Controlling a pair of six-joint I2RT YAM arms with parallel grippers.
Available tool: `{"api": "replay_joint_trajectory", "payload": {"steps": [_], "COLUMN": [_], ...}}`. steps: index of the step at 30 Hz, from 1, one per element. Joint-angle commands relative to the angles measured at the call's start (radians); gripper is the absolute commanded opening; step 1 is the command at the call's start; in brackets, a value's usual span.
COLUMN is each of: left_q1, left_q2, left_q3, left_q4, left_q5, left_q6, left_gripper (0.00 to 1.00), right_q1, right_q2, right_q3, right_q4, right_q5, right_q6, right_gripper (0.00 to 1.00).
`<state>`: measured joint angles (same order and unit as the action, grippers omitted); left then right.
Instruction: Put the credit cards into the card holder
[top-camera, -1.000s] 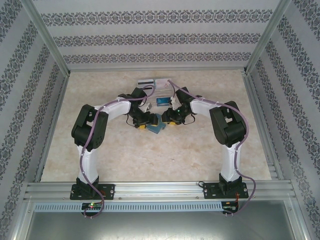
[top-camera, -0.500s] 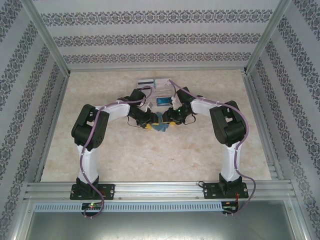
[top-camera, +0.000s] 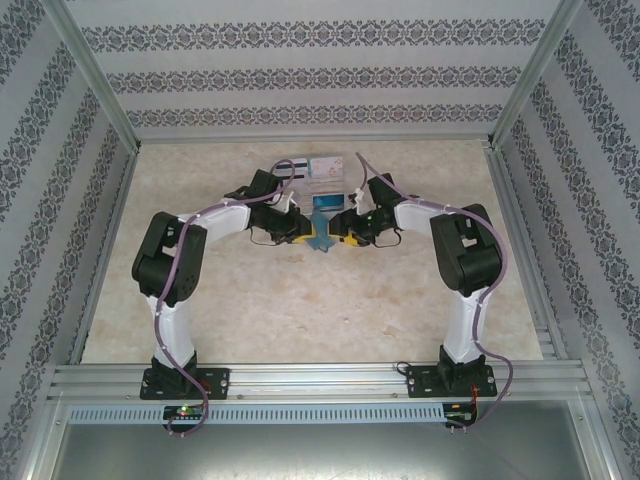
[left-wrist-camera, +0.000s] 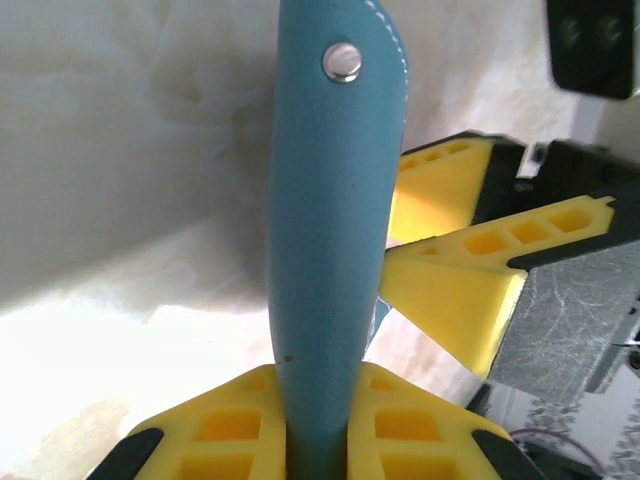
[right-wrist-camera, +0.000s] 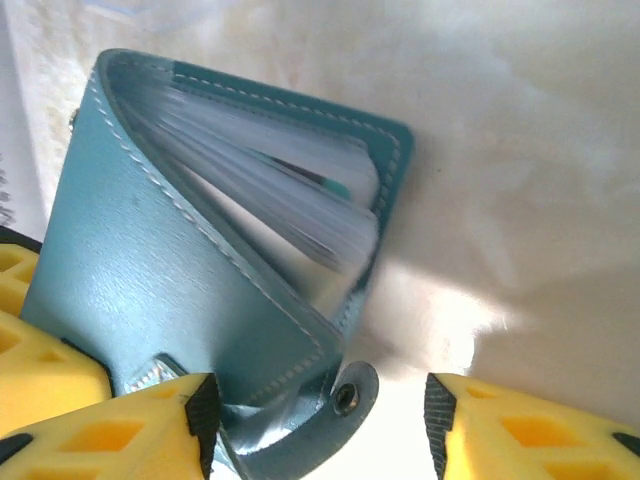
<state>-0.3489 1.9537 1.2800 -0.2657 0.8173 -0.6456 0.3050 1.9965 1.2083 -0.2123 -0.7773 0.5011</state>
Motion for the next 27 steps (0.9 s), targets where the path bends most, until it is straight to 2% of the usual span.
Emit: {"api": "replay_joint_trajectory", "payload": {"steps": [1,6,14,23,27], "left_q1": [0.045,0.063,0.067,0.098,0.105], "left_q2": [-0.079,-0.105,-0.137,-0.156,-0.154], "left_q3": [-0.052,-0.127,-0.155,-0.199,-0.190], "left_q4": [0.212,0.411,0.482,0.569,0.556], "left_q5": [0.079,0.144,0.209,0.228,0.238], "left_q6": [-0.098,-0.238,-0.306,-0.374,-0.369], "left_gripper": [0.00,0.00,0.00,0.00,0.00], "right_q1": [-0.021,-0.024,-0.031,-0.067,-0.077], "right_q2": [-0.042,-0.057,-0.019,-0.079,-0.107], "right_q3": [-0.050,-0.117,-0.159,-0.206,-0.218], "right_q4": [0.139,0.379,0.809,0.893,0.904], "right_q5": [-0.093,-0.155,-0.243,-0.246,-0.259], "right_q6": [0.097,0.251,0.531,0.565,0.558], "right_gripper": [0.62,0.66,0.71,0.70,0.71]}}
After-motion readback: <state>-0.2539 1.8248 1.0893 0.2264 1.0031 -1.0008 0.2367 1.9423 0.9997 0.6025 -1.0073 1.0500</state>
